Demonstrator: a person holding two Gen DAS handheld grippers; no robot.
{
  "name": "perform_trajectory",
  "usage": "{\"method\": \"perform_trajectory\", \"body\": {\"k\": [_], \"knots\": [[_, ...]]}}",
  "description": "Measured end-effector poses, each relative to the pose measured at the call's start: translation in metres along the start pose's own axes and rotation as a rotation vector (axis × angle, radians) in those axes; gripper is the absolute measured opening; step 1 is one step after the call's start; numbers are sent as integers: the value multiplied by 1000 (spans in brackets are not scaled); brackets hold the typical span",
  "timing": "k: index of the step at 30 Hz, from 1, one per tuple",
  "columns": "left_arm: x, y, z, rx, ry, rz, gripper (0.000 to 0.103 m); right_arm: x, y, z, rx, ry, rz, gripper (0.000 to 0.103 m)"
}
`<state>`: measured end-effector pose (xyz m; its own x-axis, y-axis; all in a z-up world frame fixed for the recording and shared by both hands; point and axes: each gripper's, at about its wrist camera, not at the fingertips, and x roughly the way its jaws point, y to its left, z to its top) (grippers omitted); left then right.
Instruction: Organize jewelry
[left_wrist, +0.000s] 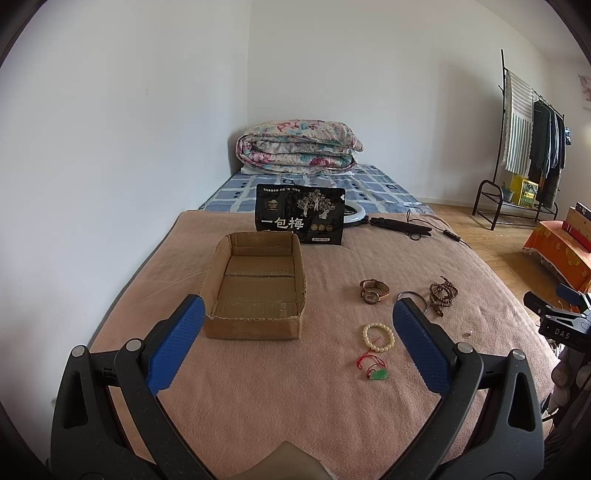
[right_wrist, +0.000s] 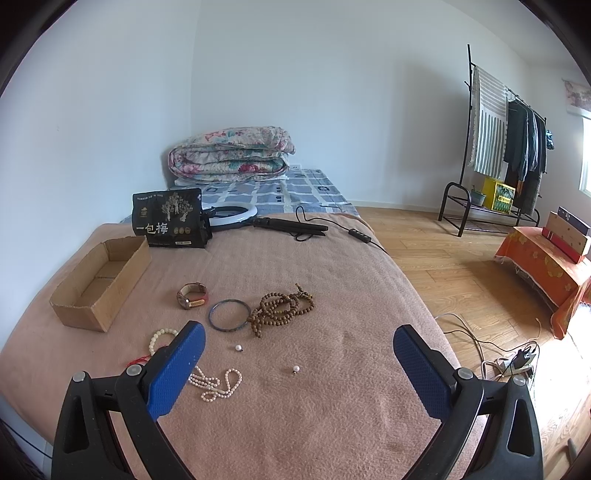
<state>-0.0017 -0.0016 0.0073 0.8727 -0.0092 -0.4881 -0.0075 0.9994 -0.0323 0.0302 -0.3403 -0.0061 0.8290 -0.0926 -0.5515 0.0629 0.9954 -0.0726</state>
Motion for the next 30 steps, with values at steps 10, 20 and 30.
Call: {"method": "perform_trajectory", "body": {"k": [10, 20, 30], "knots": [[-1, -1, 1, 0, 0, 0, 103, 0, 3, 0, 0, 3, 3, 103], [-1, -1, 0, 1, 0, 0, 103, 2, 3, -1, 2, 6, 6, 103], [5, -9, 7, 4, 28, -3, 103, 8, 2, -4, 10, 21, 3, 103]]}}
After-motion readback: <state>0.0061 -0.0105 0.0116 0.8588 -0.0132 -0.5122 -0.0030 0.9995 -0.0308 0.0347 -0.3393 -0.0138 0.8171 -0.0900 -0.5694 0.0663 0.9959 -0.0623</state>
